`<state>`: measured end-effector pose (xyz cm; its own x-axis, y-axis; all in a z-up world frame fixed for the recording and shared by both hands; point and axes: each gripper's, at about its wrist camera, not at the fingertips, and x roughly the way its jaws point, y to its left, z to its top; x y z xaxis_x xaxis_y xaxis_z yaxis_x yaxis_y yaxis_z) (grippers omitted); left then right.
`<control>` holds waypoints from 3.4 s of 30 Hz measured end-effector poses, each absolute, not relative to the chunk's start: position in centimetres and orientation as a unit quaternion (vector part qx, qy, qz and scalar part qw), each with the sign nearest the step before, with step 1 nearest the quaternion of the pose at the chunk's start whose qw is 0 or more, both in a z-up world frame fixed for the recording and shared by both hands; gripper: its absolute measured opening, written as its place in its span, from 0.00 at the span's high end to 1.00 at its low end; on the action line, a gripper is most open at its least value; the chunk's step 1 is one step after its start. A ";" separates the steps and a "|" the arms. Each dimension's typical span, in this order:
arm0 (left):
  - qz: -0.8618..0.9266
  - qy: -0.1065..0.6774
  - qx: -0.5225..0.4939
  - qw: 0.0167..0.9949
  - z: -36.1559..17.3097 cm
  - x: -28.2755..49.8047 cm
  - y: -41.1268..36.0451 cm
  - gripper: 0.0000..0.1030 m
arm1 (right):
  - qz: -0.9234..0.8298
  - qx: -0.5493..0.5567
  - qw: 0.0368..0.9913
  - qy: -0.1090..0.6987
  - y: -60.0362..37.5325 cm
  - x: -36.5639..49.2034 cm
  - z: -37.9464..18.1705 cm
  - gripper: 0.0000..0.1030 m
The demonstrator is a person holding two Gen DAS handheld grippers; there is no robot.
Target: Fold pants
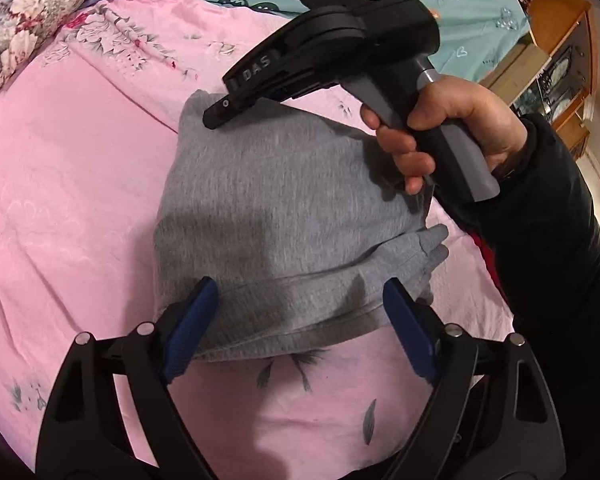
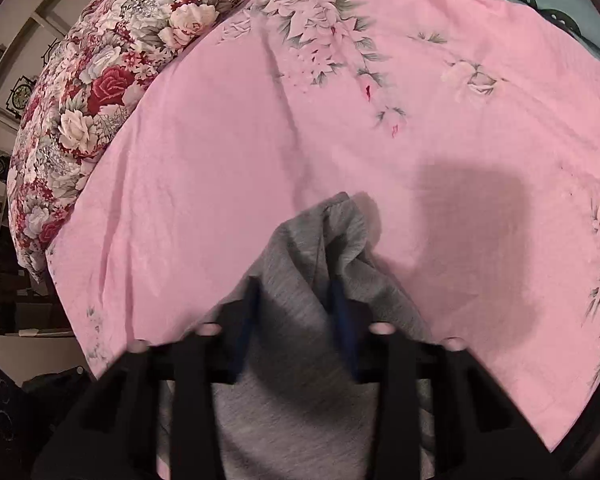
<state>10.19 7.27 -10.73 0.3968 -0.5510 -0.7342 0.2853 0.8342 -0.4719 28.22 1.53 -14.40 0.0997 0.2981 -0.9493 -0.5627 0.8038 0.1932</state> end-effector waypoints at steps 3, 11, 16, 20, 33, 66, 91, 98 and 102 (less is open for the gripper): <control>-0.266 0.483 -0.139 0.823 -10.9 9.7 7.0 0.18 | 0.264 -0.142 0.757 0.580 2.3 27.5 -13.9 0.84; -0.265 0.493 -0.136 0.818 -12.6 10.0 6.1 0.17 | 0.244 -0.184 0.759 0.575 3.9 28.9 -17.4 0.82; -0.306 0.462 -0.158 0.818 -9.1 8.9 7.6 0.16 | 0.254 -0.142 0.755 0.587 2.1 29.3 -15.1 0.58; -0.248 0.448 -0.166 0.843 -6.7 9.4 10.8 0.05 | 0.245 -0.110 0.795 0.545 -1.4 27.0 -8.8 0.39; -0.210 0.575 -0.294 0.733 -17.2 14.7 14.1 0.05 | 0.125 0.126 0.836 0.519 -17.8 13.5 -11.5 0.04; -0.202 0.521 -0.090 0.824 -11.3 14.7 4.9 0.47 | 0.146 0.155 0.834 0.508 -15.0 11.8 -15.2 0.39; -0.157 0.489 -0.080 0.855 -11.7 52.6 4.4 0.48 | 0.171 0.124 0.860 0.465 -14.8 47.6 -10.8 0.39; -0.086 0.462 -0.018 0.883 -11.9 51.5 4.1 0.08 | 0.155 0.113 0.851 0.488 -14.7 49.1 -14.1 0.08; -0.034 0.448 0.038 0.893 -9.3 47.1 4.0 0.08 | 0.111 0.049 0.875 0.468 -14.1 46.6 -10.1 0.07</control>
